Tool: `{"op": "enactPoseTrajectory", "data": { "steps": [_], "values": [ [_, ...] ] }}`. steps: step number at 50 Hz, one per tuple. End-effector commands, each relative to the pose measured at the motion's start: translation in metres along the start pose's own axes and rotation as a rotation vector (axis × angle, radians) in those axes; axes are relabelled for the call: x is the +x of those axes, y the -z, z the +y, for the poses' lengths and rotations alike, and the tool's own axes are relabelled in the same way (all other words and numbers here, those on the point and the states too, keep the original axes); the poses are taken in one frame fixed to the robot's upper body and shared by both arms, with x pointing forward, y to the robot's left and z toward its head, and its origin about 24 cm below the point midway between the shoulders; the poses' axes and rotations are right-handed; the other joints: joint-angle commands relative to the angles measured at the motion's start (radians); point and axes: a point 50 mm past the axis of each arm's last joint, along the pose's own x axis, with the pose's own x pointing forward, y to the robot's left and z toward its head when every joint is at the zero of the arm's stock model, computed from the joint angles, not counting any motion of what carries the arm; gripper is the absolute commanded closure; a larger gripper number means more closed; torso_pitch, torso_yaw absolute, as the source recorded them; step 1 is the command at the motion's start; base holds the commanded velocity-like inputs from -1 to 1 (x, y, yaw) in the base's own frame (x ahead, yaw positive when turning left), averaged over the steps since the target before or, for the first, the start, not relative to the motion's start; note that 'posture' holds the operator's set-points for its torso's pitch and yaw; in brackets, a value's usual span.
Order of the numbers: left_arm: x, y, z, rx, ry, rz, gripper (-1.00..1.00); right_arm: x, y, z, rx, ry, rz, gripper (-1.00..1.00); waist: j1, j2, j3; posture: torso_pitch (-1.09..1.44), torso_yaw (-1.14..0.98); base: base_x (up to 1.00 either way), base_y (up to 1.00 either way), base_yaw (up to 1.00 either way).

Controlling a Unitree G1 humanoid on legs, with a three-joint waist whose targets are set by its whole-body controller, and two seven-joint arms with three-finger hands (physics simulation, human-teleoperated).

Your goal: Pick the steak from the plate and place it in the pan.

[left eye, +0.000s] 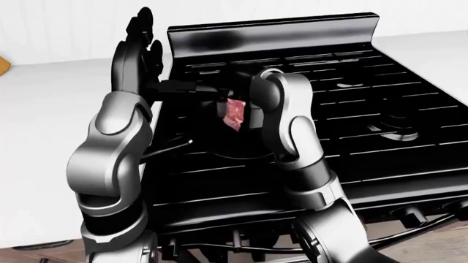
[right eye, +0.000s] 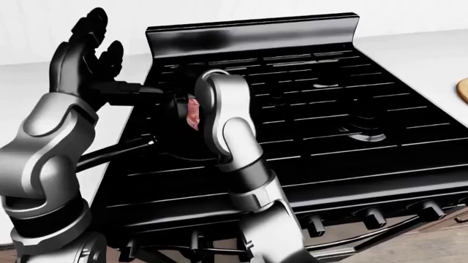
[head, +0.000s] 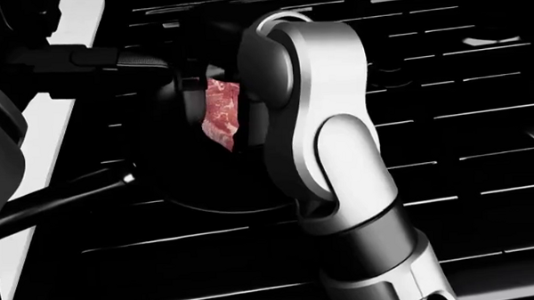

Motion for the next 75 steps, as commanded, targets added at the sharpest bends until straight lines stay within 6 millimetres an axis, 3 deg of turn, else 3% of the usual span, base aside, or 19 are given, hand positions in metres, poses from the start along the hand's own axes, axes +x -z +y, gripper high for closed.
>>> {"op": "enactPoseTrajectory", "data": {
  "steps": [1, 17, 18, 19, 21, 22, 25, 33, 39, 47, 54, 59, 67, 68, 69, 75],
  "values": [
    [-0.002, -0.017, 0.002, 0.002, -0.008, -0.089, -1.00, -0.012, -0.009, -0.018, -0.026, 0.098, -0.028, 0.02, 0.000, 0.004, -0.033, 0.00, 0.00, 0.00, 0.00, 0.00],
    [-0.002, -0.017, 0.001, 0.003, -0.008, -0.087, -1.00, -0.019, -0.009, -0.017, -0.043, 0.078, -0.021, -0.05, -0.001, 0.004, -0.031, 0.00, 0.00, 0.00, 0.00, 0.00],
    [-0.002, -0.016, 0.001, 0.003, -0.008, -0.087, -1.00, -0.019, -0.009, -0.018, -0.042, 0.081, -0.021, -0.22, -0.001, 0.004, -0.031, 0.00, 0.00, 0.00, 0.00, 0.00],
    [-0.002, -0.016, 0.001, 0.002, -0.008, -0.087, -1.00, -0.019, -0.009, -0.019, -0.040, 0.084, -0.021, -0.68, -0.001, 0.004, -0.031, 0.00, 0.00, 0.00, 0.00, 0.00],
    [-0.002, -0.016, 0.001, 0.002, -0.007, -0.087, -1.00, -0.020, -0.010, -0.022, -0.038, 0.089, -0.022, -0.72, -0.001, 0.004, -0.031, 0.00, 0.00, 0.00, 0.00, 0.00],
    [-0.002, -0.016, 0.001, 0.002, -0.008, -0.087, -1.00, -0.020, -0.010, -0.024, -0.038, 0.091, -0.022, -0.85, -0.001, 0.005, -0.031, 0.00, 0.00, 0.00, 0.00, 0.00],
    [-0.002, -0.017, 0.002, 0.002, -0.008, -0.087, -1.00, -0.023, -0.011, -0.029, -0.038, 0.101, -0.022, -1.00, -0.001, 0.005, -0.031, 0.00, 0.00, 0.00, 0.00, 0.00],
    [-0.003, -0.016, 0.002, 0.002, -0.008, -0.090, -1.00, -0.028, -0.009, -0.046, -0.011, 0.154, -0.019, -1.00, -0.001, 0.004, -0.028, 0.00, 0.00, 0.00, 0.00, 0.00],
    [-0.002, -0.017, 0.001, 0.002, -0.006, -0.093, -1.00, -0.029, 0.005, -0.061, 0.082, 0.228, -0.009, -1.00, 0.001, 0.002, -0.029, 0.00, 0.00, 0.00, 0.00, 0.00],
    [-0.003, -0.018, 0.000, 0.005, -0.004, -0.102, -1.00, -0.033, 0.030, -0.082, 0.280, 0.380, -0.014, -1.00, 0.006, -0.004, -0.030, 0.00, 0.00, 0.00, 0.00, 0.00],
    [-0.004, -0.021, 0.000, 0.006, -0.008, -0.122, -1.00, -0.049, 0.043, -0.094, 0.503, 0.484, -0.043, -1.00, 0.010, -0.009, -0.029, 0.00, 0.00, 0.00, 0.00, 0.00],
    [-0.006, -0.026, 0.000, 0.016, -0.018, -0.145, -1.00, -0.060, 0.054, -0.089, 0.663, 0.536, -0.057, -1.00, 0.012, -0.013, -0.027, 0.00, 0.00, 0.00, 0.00, 0.00],
    [-0.007, -0.031, -0.001, 0.035, -0.026, -0.167, -1.00, -0.085, 0.065, -0.078, 0.730, 0.623, -0.061, -1.00, 0.018, -0.019, -0.025, 0.00, 0.00, 0.00, 0.00, 0.00],
    [-0.007, -0.032, -0.002, 0.040, -0.030, -0.172, -1.00, -0.089, 0.067, -0.079, 0.735, 0.647, -0.062, -1.00, 0.019, -0.020, -0.024, 0.00, 0.00, 0.00, 0.00, 0.00],
    [-0.008, -0.037, -0.002, 0.054, -0.049, -0.211, -1.00, -0.105, 0.075, -0.070, 0.755, 0.729, -0.082, -1.00, 0.018, -0.020, -0.024, 0.00, 0.00, 0.00, 0.00, 0.00],
    [-0.009, -0.041, -0.001, 0.051, -0.058, -0.246, -1.00, -0.110, 0.078, -0.067, 0.762, 0.777, -0.100, -1.00, 0.019, -0.024, -0.023, 0.00, 0.00, 0.00, 0.00, 0.00]
  ]
}}
